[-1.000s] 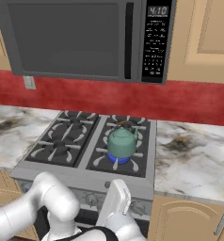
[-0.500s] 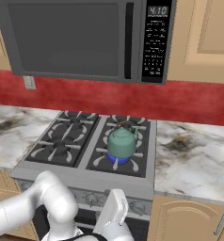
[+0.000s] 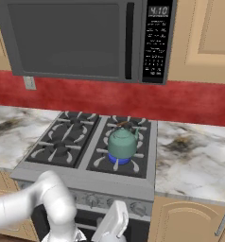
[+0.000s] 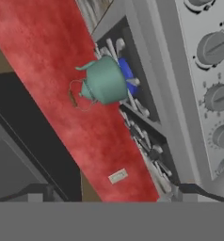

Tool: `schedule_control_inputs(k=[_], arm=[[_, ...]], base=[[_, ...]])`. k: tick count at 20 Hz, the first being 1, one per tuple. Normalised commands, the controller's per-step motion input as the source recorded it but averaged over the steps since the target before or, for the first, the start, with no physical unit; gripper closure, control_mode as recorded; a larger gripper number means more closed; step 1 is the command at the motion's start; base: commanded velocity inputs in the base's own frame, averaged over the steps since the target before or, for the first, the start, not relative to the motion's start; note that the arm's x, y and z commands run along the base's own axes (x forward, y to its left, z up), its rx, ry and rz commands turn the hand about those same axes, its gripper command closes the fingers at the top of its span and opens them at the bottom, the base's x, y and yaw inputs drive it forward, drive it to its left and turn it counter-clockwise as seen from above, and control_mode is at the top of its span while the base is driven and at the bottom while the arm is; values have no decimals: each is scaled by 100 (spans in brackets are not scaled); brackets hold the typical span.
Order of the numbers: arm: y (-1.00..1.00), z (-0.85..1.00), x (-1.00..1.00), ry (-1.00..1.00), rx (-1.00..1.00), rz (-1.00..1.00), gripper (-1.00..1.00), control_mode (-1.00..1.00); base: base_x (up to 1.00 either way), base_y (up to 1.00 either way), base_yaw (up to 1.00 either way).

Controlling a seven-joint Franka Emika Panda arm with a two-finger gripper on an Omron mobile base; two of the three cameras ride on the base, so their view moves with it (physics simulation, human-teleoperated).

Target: The kettle is done boiling. Turn off the stove, then wait for 300 timesteps before moving the kettle to the dining table.

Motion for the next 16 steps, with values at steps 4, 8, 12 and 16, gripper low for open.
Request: schedule_control_inputs(k=[4, 8, 12, 16], arm=[[-10, -25, 1, 0, 4, -13, -100, -100], [-14, -20, 9, 0, 5, -12, -100, -100], [-14, -14, 20, 0, 5, -7, -100, -100], [-8, -14, 22, 0, 6, -5, -100, -100]], base=[[0, 0, 0], [0, 0, 0], [0, 0, 0], [0, 0, 0]])
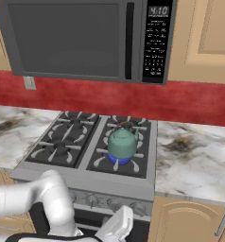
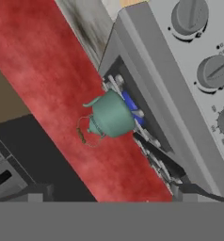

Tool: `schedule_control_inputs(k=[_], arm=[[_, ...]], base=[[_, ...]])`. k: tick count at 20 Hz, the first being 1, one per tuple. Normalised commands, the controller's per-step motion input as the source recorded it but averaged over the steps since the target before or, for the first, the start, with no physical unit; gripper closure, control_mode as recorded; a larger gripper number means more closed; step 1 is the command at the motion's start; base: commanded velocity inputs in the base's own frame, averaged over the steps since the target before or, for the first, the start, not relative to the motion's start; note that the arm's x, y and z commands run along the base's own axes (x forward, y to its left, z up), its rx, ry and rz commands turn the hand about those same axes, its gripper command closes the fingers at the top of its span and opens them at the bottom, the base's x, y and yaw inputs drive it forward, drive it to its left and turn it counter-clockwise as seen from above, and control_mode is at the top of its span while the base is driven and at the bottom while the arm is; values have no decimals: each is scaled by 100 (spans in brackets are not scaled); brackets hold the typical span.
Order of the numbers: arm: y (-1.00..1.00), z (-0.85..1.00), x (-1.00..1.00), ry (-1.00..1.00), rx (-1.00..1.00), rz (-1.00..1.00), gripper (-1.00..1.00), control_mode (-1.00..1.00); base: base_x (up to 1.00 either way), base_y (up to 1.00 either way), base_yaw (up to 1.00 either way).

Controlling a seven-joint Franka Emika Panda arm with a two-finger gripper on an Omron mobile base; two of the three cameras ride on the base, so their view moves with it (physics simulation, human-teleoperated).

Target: The kettle is done boiling. Turn off the stove, then wait for 300 timesteps before moving the kettle to the dining table.

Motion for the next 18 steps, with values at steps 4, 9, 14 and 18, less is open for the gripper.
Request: schedule_control_inputs(k=[4, 9, 14, 18], arm=[[-5, -24, 12, 0, 9, -2, -100, -100], [-5, -27, 1, 0, 9, -1, -100, -100], [-5, -19, 7, 0, 8, -2, -100, -100], [-10, -14, 12, 0, 7, -4, -100, -100]], base=[[0, 0, 0], [0, 0, 0], [0, 0, 0], [0, 0, 0]])
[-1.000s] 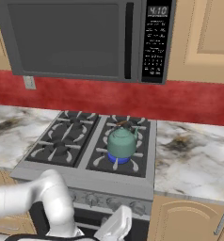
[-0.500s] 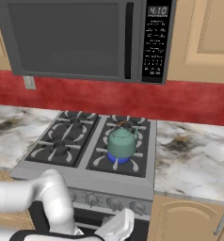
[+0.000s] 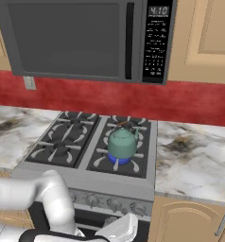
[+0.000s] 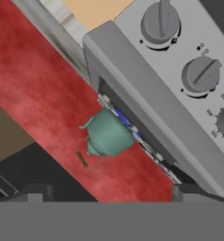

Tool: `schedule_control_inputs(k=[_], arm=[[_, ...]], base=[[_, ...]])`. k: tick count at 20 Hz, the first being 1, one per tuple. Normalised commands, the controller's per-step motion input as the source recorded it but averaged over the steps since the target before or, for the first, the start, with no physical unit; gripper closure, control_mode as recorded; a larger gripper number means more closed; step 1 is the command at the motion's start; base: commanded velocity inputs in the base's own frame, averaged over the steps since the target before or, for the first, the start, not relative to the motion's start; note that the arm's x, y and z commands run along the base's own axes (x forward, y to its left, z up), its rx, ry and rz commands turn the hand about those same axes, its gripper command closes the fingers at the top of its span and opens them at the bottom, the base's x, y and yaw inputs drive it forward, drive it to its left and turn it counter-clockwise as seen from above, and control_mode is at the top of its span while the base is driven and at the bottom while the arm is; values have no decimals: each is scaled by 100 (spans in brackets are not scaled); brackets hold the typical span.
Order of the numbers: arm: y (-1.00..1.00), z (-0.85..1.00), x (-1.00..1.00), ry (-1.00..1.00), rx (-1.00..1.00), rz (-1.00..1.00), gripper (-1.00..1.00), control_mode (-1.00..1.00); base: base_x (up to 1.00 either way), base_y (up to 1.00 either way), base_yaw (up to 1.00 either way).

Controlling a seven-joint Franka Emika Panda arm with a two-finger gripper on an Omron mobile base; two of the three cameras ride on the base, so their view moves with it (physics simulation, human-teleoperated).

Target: The kettle is done boiling. Turn off the stove, then wait for 300 timesteps before moving the kettle to the dining table.

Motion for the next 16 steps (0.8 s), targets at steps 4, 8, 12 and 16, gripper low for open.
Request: schedule_control_inputs(k=[4, 8, 12, 16], arm=[[-10, -14, 10, 0, 6, -4, -100, -100], [-6, -13, 10, 2, 4, -4, -100, -100], [-1, -14, 20, 10, 0, -2, -100, -100], [-1, -8, 22, 13, 0, -2, -100, -100]], base=[[0, 0, 0], [0, 0, 0], [0, 0, 0], [0, 0, 0]])
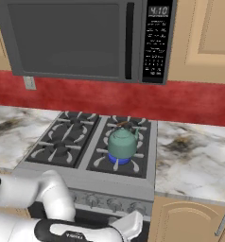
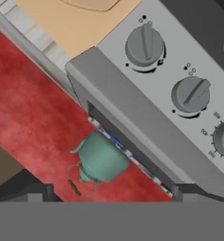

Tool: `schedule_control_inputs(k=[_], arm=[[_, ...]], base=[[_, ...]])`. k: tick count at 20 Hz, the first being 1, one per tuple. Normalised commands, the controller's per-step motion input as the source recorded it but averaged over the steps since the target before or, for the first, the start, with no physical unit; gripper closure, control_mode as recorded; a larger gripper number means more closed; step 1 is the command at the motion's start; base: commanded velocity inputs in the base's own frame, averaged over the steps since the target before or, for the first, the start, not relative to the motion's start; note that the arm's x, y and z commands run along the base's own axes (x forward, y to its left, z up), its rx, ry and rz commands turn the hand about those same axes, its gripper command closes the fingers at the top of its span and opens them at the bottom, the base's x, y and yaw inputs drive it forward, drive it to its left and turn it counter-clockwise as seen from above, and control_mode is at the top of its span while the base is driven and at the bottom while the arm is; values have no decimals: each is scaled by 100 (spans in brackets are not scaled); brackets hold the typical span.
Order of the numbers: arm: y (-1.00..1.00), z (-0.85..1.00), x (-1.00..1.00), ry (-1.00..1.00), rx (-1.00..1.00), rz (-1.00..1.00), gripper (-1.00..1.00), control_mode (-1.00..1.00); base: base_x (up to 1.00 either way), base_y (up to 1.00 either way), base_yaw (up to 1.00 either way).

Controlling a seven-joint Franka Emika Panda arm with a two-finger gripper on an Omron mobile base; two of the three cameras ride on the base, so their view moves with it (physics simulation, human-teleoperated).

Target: The kettle is done boiling. Turn off the stove, then wait for 300 timesteps before moving the kettle to the dining table.

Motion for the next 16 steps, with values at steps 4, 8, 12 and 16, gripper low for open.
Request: schedule_control_inputs(k=[4, 8, 12, 16], arm=[[-5, -11, 18, 12, 0, -2, -100, -100], [-9, -20, 10, 9, 0, -2, -100, -100], [-3, -22, 13, 7, 0, -4, -100, -100], [0, -21, 12, 2, 0, -5, -100, -100]], base=[[0, 0, 0], [0, 0, 0], [0, 0, 0], [0, 0, 0]])
